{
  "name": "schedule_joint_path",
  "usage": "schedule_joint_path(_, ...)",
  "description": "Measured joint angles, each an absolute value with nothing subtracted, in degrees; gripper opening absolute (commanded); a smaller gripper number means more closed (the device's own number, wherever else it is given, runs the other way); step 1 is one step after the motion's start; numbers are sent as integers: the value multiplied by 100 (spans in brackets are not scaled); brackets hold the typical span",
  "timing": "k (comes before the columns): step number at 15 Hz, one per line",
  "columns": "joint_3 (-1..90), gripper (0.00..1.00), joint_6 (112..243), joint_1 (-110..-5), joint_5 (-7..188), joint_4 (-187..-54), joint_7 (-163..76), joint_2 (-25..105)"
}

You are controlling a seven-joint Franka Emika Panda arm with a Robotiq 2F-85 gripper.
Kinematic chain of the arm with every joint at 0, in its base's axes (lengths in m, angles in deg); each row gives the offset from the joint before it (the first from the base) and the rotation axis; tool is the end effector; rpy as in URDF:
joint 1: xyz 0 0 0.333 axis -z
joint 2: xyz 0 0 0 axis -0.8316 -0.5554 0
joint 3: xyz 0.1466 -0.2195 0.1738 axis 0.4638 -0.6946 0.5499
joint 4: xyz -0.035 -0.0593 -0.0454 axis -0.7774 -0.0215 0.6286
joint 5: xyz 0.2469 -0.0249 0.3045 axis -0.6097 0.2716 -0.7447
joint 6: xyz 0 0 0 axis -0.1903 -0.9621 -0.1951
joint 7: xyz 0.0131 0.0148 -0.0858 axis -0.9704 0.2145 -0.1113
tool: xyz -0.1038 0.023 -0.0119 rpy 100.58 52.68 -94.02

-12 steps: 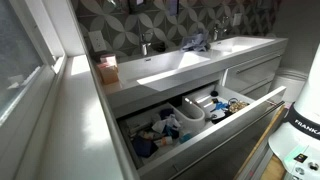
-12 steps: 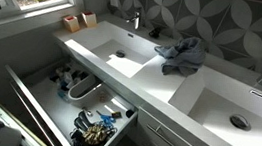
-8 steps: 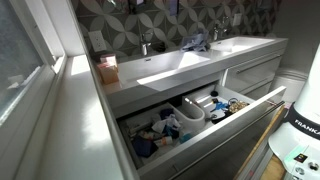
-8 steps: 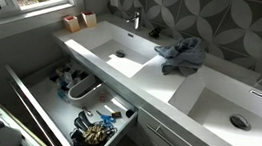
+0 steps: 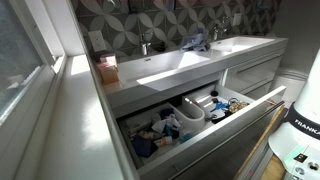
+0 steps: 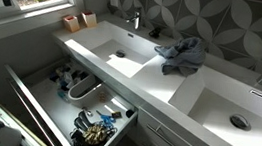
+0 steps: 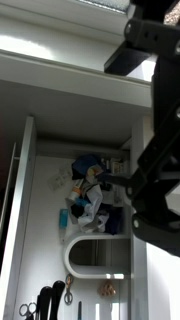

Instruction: Pick up the square cup on the right of the sink edge near the window sill and put it in the right side of the opened drawer

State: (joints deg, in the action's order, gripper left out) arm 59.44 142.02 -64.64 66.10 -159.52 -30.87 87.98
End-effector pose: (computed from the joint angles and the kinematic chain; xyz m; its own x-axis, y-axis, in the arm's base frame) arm 0.3536 0.1685 0.5516 0.9934 -0.0475 -0.1044 -0.0721 -0.9666 -0.2460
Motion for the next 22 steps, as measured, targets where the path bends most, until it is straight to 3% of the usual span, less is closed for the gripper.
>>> schedule_joint_path(5,5719,100,14494,-5902,6612,-14929,-2833,7725)
schedule_joint_path(11,5809,100,15738,-5895,6888,-14005,-2026,6364)
schedule_joint_path(22,5742,100,16771,-6077,7666,-13462,-1563,5134)
